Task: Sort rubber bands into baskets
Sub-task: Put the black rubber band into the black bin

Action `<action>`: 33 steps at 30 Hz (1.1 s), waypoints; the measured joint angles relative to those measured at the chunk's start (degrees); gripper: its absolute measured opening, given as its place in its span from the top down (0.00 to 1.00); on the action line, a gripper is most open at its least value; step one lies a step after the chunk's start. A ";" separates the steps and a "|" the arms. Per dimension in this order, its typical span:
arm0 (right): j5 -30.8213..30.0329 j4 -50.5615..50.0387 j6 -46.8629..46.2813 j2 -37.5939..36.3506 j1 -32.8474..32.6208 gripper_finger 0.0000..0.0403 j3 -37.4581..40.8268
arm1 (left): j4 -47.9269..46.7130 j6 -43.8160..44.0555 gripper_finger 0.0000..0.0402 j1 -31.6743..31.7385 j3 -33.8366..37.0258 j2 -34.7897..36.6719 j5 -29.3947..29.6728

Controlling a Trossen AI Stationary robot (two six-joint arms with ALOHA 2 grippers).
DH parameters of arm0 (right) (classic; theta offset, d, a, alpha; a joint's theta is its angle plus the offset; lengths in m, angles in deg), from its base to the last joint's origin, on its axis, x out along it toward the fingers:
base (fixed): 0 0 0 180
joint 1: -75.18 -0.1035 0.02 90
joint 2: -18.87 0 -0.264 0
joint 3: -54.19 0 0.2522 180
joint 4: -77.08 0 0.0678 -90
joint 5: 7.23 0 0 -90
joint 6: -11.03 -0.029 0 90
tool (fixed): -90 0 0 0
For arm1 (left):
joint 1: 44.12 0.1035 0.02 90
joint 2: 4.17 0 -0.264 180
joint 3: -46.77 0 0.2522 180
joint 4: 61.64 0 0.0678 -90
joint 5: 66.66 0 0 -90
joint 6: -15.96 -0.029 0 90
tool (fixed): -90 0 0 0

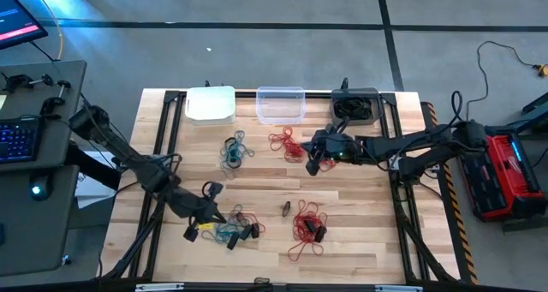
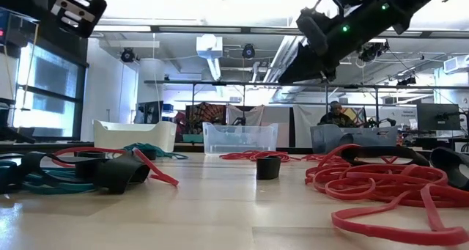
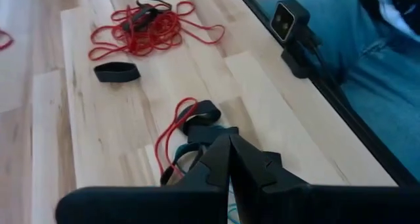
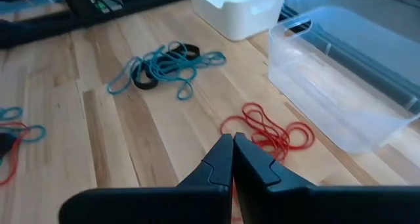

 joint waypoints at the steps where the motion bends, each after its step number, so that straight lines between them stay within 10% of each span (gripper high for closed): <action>1: 0.00 0.52 0.01 0.00 0.02 1.00 0.00 | 0.08 0.01 1.00 -0.39 0.00 0.00 0.79; 16: 0.00 1.13 -0.85 0.00 -4.03 1.00 0.00 | 3.40 0.24 0.99 -1.06 -0.83 -4.50 3.88; 33: -5.05 1.11 -1.06 0.00 -6.91 1.00 0.00 | -3.84 -4.17 0.76 -1.17 -9.77 -22.57 6.80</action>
